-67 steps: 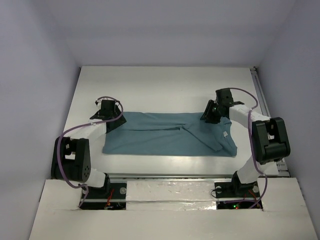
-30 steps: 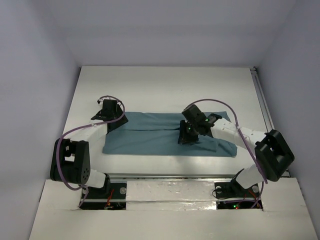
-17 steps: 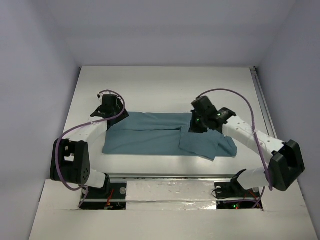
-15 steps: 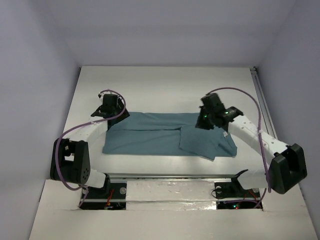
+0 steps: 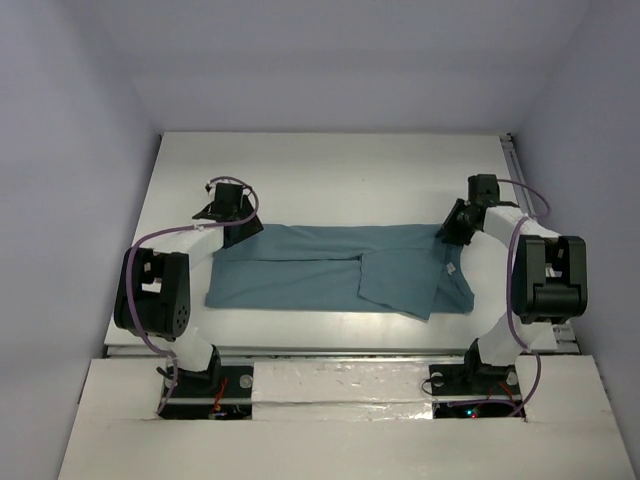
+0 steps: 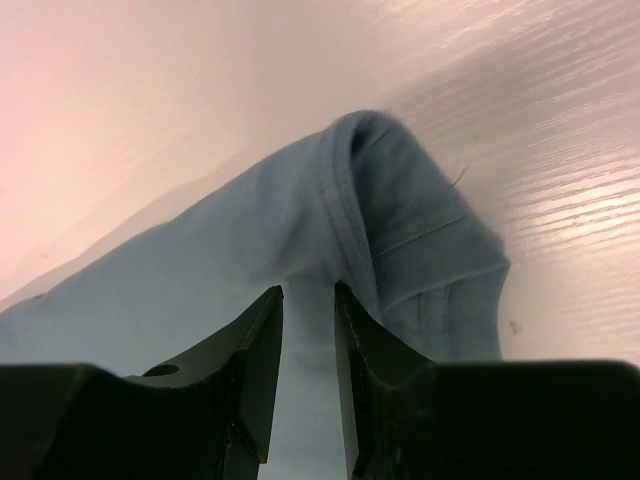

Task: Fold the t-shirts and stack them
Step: Fold the other side of the tshirt into a rectangle, then rotate the tshirt 90 degrees

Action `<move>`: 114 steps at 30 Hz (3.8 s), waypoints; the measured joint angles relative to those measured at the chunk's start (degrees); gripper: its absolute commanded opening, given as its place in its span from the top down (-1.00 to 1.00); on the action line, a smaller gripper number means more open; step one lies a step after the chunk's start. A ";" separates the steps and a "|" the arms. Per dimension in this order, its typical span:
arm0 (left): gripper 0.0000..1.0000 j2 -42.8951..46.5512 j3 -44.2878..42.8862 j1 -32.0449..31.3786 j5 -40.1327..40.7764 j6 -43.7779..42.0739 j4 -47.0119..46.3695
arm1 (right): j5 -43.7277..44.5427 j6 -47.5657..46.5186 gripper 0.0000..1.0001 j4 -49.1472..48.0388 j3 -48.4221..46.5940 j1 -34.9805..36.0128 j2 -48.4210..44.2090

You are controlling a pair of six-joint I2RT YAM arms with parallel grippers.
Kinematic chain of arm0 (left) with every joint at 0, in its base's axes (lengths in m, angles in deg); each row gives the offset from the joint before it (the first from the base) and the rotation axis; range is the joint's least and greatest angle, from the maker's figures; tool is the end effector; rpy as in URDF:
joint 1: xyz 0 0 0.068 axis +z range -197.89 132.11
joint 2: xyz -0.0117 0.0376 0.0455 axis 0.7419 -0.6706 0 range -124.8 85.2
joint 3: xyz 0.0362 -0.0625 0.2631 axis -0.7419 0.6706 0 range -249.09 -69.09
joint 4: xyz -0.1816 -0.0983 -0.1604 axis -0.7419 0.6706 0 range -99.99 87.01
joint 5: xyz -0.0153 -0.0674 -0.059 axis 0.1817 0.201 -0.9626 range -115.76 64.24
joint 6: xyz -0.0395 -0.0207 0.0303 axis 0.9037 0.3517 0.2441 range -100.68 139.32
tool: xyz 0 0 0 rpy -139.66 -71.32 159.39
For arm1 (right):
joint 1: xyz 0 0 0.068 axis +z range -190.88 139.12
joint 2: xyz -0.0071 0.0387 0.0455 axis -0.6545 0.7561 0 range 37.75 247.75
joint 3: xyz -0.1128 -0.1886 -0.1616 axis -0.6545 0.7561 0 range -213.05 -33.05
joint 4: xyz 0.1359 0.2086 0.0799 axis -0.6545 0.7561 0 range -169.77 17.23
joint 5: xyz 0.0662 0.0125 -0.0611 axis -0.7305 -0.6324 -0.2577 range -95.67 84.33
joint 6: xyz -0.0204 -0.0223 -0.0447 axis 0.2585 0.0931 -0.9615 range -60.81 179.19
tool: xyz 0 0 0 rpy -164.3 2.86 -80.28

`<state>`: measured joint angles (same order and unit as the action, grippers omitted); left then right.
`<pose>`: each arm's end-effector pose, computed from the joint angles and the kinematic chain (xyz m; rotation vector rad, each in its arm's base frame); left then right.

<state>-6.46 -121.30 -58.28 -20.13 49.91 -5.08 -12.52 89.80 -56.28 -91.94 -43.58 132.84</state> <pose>0.3284 -0.0566 0.1916 -0.4604 2.3072 -0.2382 0.3316 -0.0113 0.1857 0.7151 2.5396 0.3254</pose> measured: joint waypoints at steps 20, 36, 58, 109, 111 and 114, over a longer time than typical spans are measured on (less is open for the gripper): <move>-0.15 -0.44 3.02 3.37 1.46 -1.64 -1.90 | 0.09 -0.87 0.69 -3.96 -0.44 -2.86 2.56; -0.14 -1.20 3.02 5.35 2.23 -1.84 -2.19 | 1.05 -1.42 0.83 -4.48 -2.62 -3.23 5.66; -0.33 -1.16 2.97 6.01 2.40 -1.68 -2.29 | 6.95 -3.43 -0.22 -0.74 -13.55 -3.67 11.74; 1.00 21.27 -3.74 -9.38 -3.98 -0.74 5.49 | -4.11 8.07 1.00 -3.67 -21.35 14.32 22.38; 1.00 23.82 -3.72 -10.60 -4.02 -0.11 6.78 | -5.11 8.70 1.00 -3.19 -29.31 14.64 27.93; 1.00 27.74 -3.61 -11.89 -3.96 1.11 9.05 | -7.26 11.04 1.00 -1.77 -49.31 15.63 40.81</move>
<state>21.27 -124.90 -70.17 -24.09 51.02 3.97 -19.78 100.84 -58.05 -141.25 -27.95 173.64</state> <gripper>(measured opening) 0.003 0.009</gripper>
